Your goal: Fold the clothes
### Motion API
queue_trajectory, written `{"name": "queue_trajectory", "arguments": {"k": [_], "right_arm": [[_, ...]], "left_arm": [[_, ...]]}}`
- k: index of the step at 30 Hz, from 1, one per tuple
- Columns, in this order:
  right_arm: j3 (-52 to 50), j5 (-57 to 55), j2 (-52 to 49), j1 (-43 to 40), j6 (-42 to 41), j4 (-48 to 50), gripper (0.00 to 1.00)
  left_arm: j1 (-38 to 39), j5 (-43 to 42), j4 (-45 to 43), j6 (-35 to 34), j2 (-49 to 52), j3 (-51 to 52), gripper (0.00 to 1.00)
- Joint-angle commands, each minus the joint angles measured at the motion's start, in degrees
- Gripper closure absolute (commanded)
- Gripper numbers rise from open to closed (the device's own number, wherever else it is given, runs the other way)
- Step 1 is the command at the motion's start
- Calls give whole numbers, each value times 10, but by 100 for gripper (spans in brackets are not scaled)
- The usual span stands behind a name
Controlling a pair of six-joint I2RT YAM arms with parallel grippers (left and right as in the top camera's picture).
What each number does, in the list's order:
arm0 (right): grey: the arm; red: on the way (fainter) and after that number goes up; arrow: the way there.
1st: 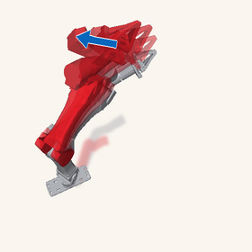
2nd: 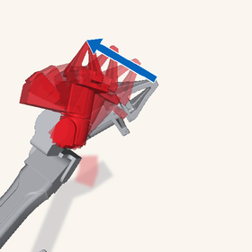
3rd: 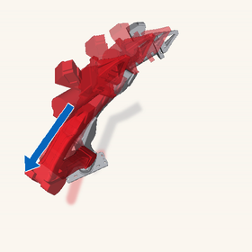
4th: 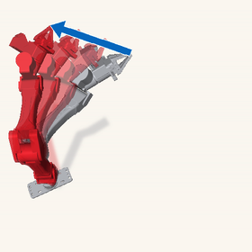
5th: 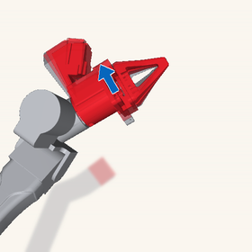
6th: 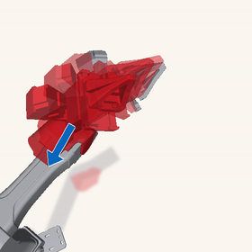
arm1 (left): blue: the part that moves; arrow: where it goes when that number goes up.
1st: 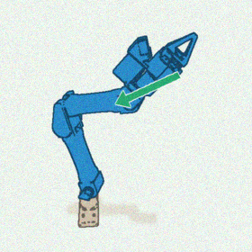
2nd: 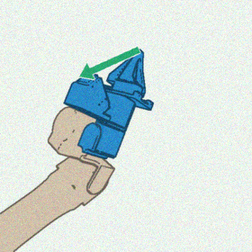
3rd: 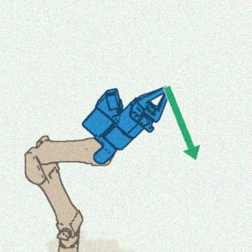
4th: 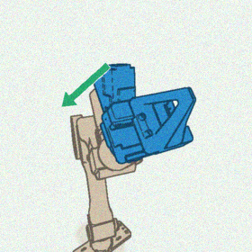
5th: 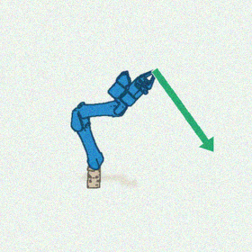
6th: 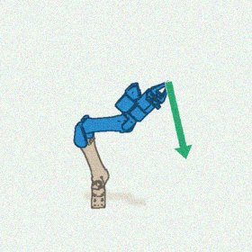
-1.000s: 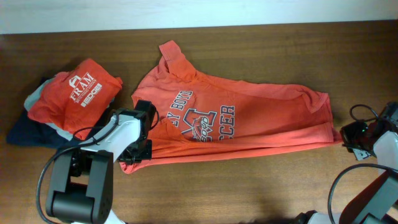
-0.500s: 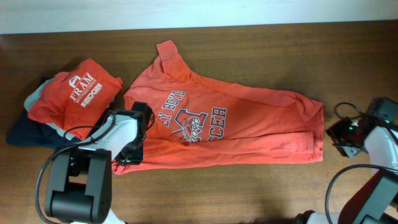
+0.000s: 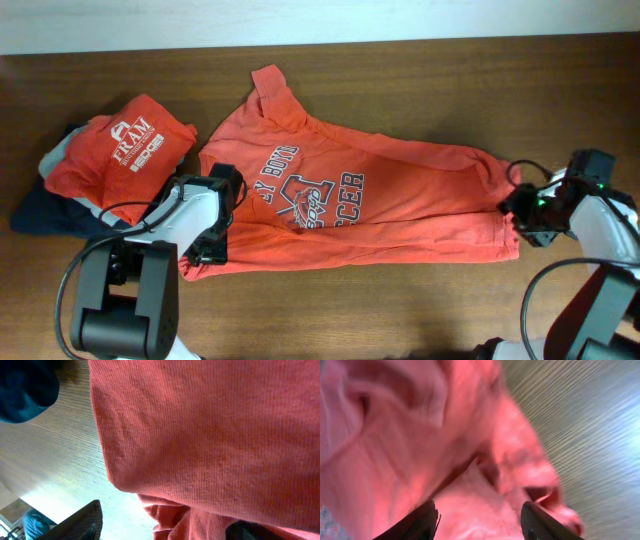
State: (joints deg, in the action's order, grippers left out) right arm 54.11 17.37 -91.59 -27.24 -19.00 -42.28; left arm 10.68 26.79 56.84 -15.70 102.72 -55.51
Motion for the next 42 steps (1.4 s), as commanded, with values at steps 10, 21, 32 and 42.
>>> {"name": "queue_trajectory", "arguments": {"k": [10,21,32,42], "right_arm": [[0,-7,-26,83,35,-30,37],[-23,-27,-26,86,35,-49,44],[-74,-24,-26,85,-2,27,53],[-73,-4,-25,85,-1,42,92]], "left_arm": [[0,-66,-22,-16,17,10,24],[0,-64,-24,-16,17,10,23],[0,-64,-23,-16,17,10,23],[0,-64,-23,-16,17,10,23]]}}
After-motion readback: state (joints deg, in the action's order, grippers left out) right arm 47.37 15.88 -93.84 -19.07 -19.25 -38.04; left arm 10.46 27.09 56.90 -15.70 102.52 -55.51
